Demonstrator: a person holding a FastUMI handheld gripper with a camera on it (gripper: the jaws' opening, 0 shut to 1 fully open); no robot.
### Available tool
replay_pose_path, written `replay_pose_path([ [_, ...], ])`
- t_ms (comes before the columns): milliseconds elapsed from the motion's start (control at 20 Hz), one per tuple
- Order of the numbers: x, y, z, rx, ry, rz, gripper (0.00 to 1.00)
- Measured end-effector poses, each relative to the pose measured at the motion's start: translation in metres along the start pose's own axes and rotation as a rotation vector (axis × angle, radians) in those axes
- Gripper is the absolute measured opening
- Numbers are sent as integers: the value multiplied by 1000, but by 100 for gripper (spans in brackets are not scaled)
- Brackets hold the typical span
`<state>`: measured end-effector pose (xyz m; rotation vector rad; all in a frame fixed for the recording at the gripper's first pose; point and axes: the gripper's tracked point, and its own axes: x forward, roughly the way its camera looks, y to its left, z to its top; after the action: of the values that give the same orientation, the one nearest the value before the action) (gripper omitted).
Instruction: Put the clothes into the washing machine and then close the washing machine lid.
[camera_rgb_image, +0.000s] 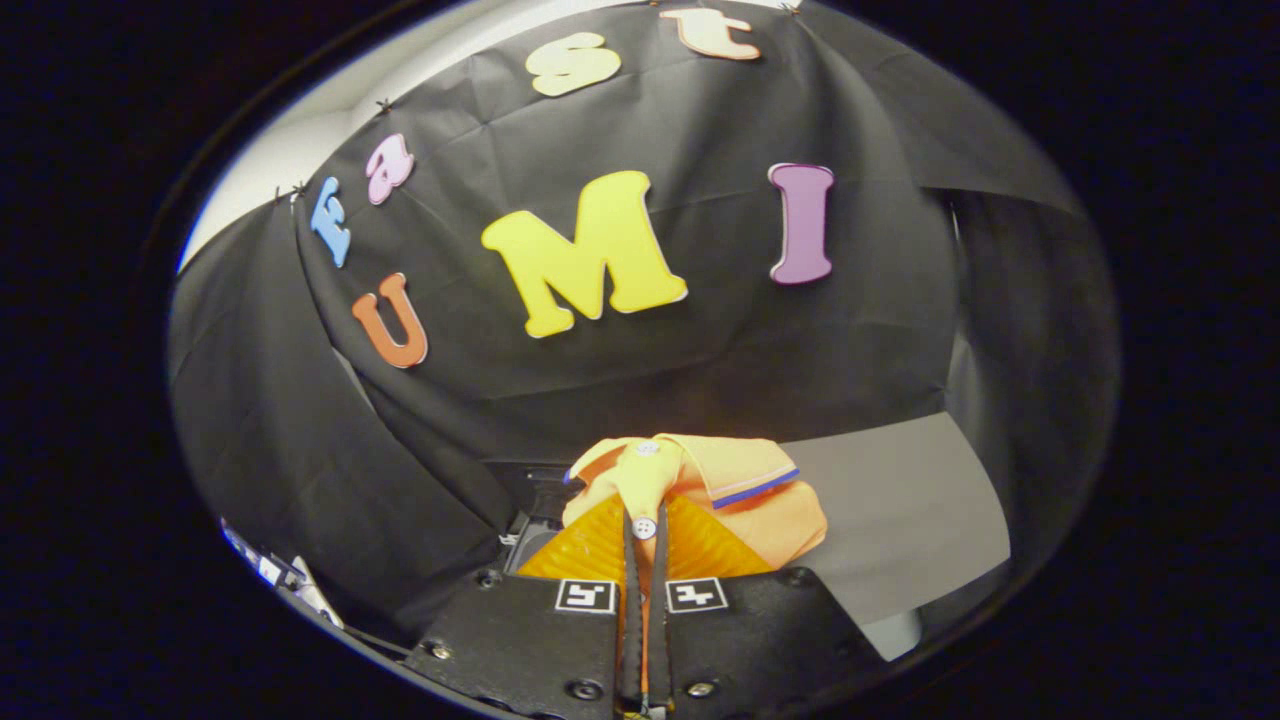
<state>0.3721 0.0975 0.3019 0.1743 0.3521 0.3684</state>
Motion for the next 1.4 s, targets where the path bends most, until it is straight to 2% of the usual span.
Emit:
replay_pose_path([
  [400,28,115,-27,-6,66,108,6],
  [650,66,152,-63,-10,172,137,6],
  [1000,141,165,-123,-10,356,118,6],
  [1400,218,160,-167,21,524,67,6],
])
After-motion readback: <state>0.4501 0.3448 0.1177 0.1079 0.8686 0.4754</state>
